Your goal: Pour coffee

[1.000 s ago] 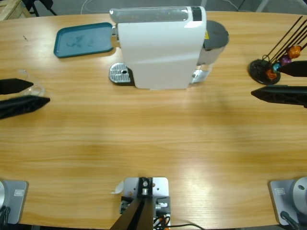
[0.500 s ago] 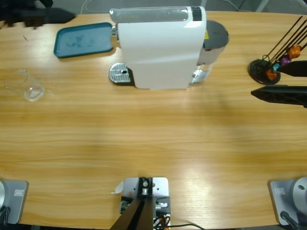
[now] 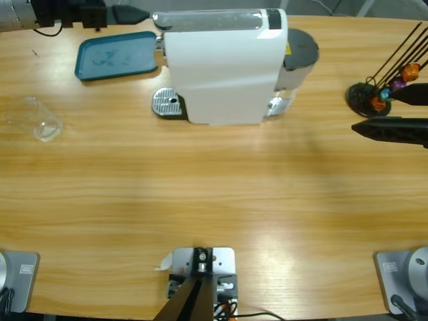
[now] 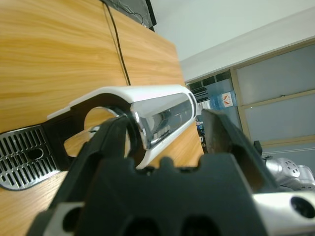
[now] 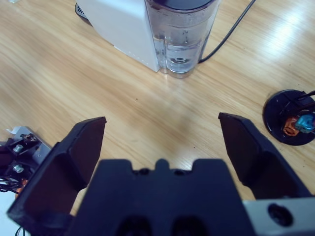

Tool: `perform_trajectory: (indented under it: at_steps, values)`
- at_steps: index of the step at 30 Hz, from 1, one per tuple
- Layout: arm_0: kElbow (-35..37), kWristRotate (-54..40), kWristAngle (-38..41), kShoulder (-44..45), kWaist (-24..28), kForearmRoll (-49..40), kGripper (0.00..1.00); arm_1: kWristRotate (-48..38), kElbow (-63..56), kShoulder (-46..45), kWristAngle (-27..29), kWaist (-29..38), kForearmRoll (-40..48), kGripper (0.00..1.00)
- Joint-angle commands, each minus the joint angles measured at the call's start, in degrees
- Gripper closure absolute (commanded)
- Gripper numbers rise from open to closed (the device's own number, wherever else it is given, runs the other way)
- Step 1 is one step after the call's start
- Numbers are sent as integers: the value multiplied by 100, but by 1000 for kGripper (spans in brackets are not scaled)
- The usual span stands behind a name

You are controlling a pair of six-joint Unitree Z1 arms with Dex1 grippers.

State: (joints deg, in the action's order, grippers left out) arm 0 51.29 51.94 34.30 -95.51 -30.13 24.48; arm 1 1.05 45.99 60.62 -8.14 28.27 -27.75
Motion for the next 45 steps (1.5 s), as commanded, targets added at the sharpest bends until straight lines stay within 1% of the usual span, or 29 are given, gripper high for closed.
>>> perform_trajectory:
  at_steps: [1, 2, 4, 5, 6, 7, 8, 9, 10, 11, 16, 20, 21, 22, 26, 31, 34, 38, 41, 42, 43, 44, 45]
  values:
    - [-330, 17, 156, -426, 34, 57, 350, -70, -169, 156, 40, 38, 41, 0]
    - [-330, 17, 156, -432, 34, 57, 383, -70, -169, 152, 40, 38, 41, 0]
    - [-316, 17, 161, -411, 25, 126, 548, -70, -169, 157, 40, 38, 41, 0]
    - [-291, 21, 164, -388, 11, 161, 661, -70, -169, 154, 40, 38, 41, 0]
    - [-277, 26, 164, -374, 2, 180, 732, -70, -169, 152, 40, 38, 41, 0]
    - [-282, 33, 164, -372, -1, 214, 766, -70, -169, 152, 40, 38, 41, 0]
    - [-291, 35, 164, -377, -1, 228, 769, -70, -169, 156, 40, 38, 41, 0]
    - [-295, 35, 173, -386, -10, 238, 806, -70, -169, 156, 40, 38, 41, 0]
    - [-296, 35, 187, -397, -29, 261, 913, -70, -169, 154, 40, 38, 41, 0]
    - [-303, 46, 217, -412, -45, 288, 933, -70, -169, 154, 40, 38, 41, 0]
    - [-312, 81, 286, -498, -108, 330, 929, -78, -173, 152, 40, 38, 41, 0]
    - [-310, 218, 437, -632, -145, 680, 931, -78, -176, 159, 49, 38, 41, 0]
    - [-303, 253, 470, -650, -159, 757, 939, -78, -178, 161, 49, 38, 41, 0]
    - [-310, 264, 479, -641, -174, 801, 990, -78, -178, 161, 49, 38, 41, 0]
    - [-310, 281, 381, -390, -216, 836, 1000, -78, -178, 168, 49, 38, 50, 0]
    - [-170, 255, -78, 227, -321, 841, 1000, -78, -187, 170, 40, 38, 59, 0]
    - [-40, 255, -307, 540, -374, 602, 1000, -78, -187, 168, 32, 38, 66, 0]
    - [175, 255, -505, 743, -493, 335, 1000, -78, -196, 178, 23, 38, 76, 0]
    - [572, 213, -653, 771, -609, 6, 1000, -78, -196, 182, 25, 38, 76, 0]
    - [772, 111, -690, 762, -653, -222, 1000, -78, -196, 184, 25, 38, 80, 0]
    - [1013, -83, -766, 765, -717, -572, 962, -78, -196, 194, 21, 38, 83, 0]
    - [1333, -411, -969, 792, -833, -1136, 784, -78, -196, 194, 39, 38, 85, 0]
    - [1750, -955, -1325, 832, -1001, -1955, 704, -78, -201, 187, 49, 38, 90, 0]
